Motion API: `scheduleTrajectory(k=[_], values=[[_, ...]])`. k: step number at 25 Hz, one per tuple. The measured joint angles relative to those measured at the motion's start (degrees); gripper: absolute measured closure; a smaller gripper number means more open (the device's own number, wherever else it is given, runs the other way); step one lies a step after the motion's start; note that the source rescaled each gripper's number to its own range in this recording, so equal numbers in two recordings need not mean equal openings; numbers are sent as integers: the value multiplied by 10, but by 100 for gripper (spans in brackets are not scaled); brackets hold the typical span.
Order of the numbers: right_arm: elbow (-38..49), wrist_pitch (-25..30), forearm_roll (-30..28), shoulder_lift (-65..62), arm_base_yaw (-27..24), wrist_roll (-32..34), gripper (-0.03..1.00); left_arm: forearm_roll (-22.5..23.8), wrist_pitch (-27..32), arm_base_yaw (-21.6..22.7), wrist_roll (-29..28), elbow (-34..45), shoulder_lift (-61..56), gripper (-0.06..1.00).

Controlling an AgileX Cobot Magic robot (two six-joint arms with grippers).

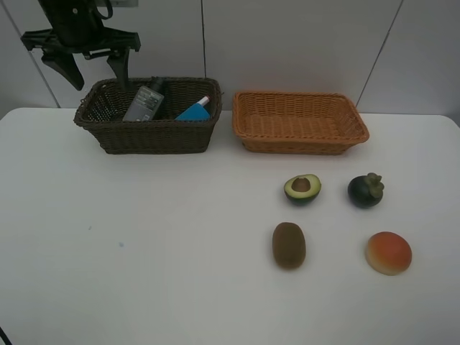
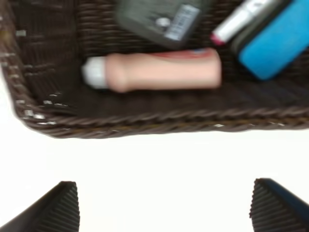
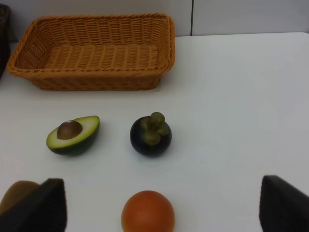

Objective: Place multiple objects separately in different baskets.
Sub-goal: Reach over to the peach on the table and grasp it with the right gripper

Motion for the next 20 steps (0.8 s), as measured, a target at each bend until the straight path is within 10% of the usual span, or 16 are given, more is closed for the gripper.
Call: scheduleTrajectory(k=[11, 20], values=[[0, 0, 0, 0, 0, 0, -3, 1, 0, 126, 23, 226, -189, 8], [0, 0, 0, 0, 0, 0, -3, -51, 0, 130, 76, 472, -492, 8]])
